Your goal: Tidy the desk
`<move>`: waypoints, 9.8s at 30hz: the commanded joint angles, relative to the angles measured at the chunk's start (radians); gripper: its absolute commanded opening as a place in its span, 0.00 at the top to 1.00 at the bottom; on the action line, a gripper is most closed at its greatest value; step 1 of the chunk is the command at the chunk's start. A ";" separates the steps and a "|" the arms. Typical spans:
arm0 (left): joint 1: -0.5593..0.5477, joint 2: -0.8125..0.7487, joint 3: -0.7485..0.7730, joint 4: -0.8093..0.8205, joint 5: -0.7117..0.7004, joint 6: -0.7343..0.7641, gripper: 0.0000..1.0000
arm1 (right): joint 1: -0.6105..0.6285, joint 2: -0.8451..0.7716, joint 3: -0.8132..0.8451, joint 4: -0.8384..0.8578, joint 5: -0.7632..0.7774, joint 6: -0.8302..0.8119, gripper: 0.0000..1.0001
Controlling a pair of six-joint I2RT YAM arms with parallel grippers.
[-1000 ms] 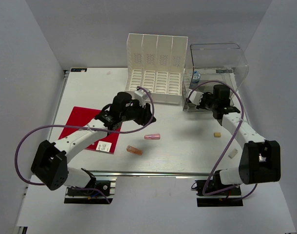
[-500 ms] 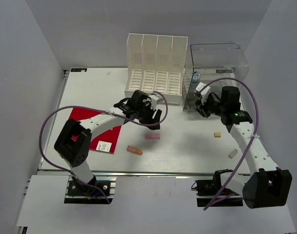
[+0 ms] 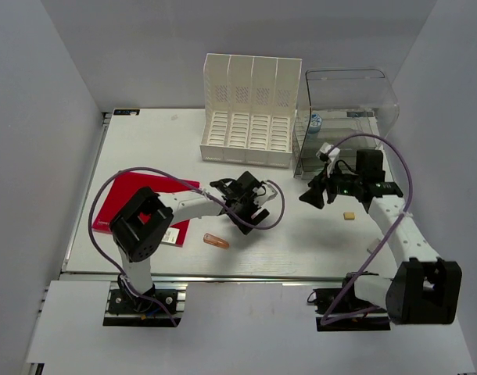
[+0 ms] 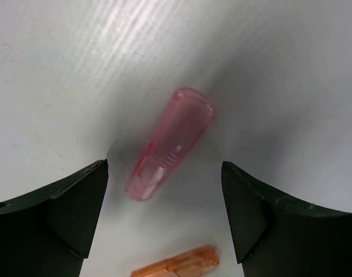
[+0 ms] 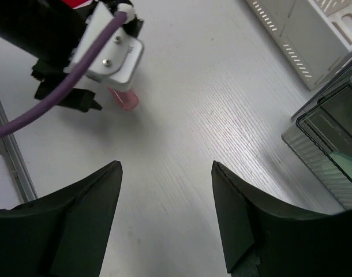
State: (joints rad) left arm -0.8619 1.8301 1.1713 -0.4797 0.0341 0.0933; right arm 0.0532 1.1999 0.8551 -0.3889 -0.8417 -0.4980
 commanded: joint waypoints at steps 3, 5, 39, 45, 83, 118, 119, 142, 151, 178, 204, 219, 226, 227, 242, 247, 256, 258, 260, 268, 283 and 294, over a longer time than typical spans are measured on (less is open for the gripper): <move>-0.011 0.054 0.004 0.064 -0.191 0.040 0.13 | -0.021 -0.135 -0.057 0.062 -0.056 0.035 0.31; -0.011 0.067 0.002 0.067 -0.201 0.040 0.16 | -0.032 -0.163 -0.057 0.062 -0.066 0.041 0.32; -0.028 0.046 0.197 0.855 0.262 0.229 0.98 | -0.240 -0.433 -0.180 0.377 0.532 0.332 1.00; -0.037 0.204 0.313 1.072 0.247 0.221 0.96 | -0.246 -0.427 -0.183 0.378 0.504 0.332 1.00; -0.055 0.449 0.511 1.158 0.089 0.201 0.56 | -0.279 -0.450 -0.189 0.377 0.474 0.331 1.00; 0.084 -0.458 -0.145 -0.184 -0.274 -1.110 0.06 | -0.309 -0.295 -0.126 0.128 -0.077 0.096 1.00; 0.093 -0.434 -0.116 -0.250 -0.267 -1.198 0.06 | -0.309 -0.293 -0.125 0.131 -0.068 0.102 1.00; 0.161 -0.218 -0.220 -0.387 -0.106 -1.462 0.37 | -0.316 -0.355 -0.153 0.196 0.036 0.148 1.00; 0.161 -0.123 -0.182 -0.353 -0.096 -1.468 0.49 | -0.317 -0.352 -0.151 0.185 0.043 0.136 1.00; 0.133 -0.324 -0.044 0.301 0.030 -0.716 1.00 | -0.325 -0.355 -0.154 0.188 0.033 0.125 0.84; 0.037 0.195 0.264 1.371 0.480 -0.129 1.00 | -0.371 -0.407 -0.186 0.282 0.156 0.205 0.98; -0.014 0.392 0.415 1.325 0.239 0.025 1.00 | -0.389 -0.415 -0.194 0.283 0.130 0.205 0.97; -0.014 0.431 0.452 1.257 0.194 0.042 1.00 | -0.403 -0.413 -0.194 0.282 0.109 0.199 0.92; -0.014 0.432 0.452 1.251 0.191 0.037 0.99 | -0.401 -0.411 -0.195 0.280 0.107 0.199 0.90; -0.014 0.267 0.427 1.213 0.207 -0.082 0.47 | -0.415 -0.361 -0.192 0.148 -0.159 -0.012 0.57; 0.001 0.031 0.208 1.178 0.268 -0.230 0.95 | -0.397 -0.297 -0.197 -0.095 -0.329 -0.427 0.96; 0.012 -0.502 -0.190 0.744 0.130 -0.098 1.00 | -0.303 -0.272 -0.252 0.102 -0.195 -0.326 0.97; 0.012 -0.554 -0.225 0.663 -0.009 -0.063 1.00 | -0.271 -0.279 -0.261 0.191 -0.137 -0.248 0.97; 0.021 -0.580 -0.225 0.643 -0.017 -0.119 0.97 | -0.238 -0.280 -0.261 0.255 -0.070 -0.212 0.98; 0.031 -0.630 -0.241 0.435 -0.162 -0.149 0.53 | -0.112 -0.195 -0.219 0.358 0.185 -0.234 0.96; 0.031 -0.661 -0.252 0.394 -0.180 -0.064 0.17 | 0.213 0.162 0.018 0.570 0.558 -0.214 1.00; 0.031 -0.660 -0.254 0.395 -0.174 -0.058 0.16 | 0.293 0.208 0.059 0.625 0.705 -0.217 1.00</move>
State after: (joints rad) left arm -0.8322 1.1946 0.9222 -0.0860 -0.1322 0.0250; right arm 0.3347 1.3884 0.8547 0.1638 -0.2024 -0.7101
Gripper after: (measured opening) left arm 0.842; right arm 0.017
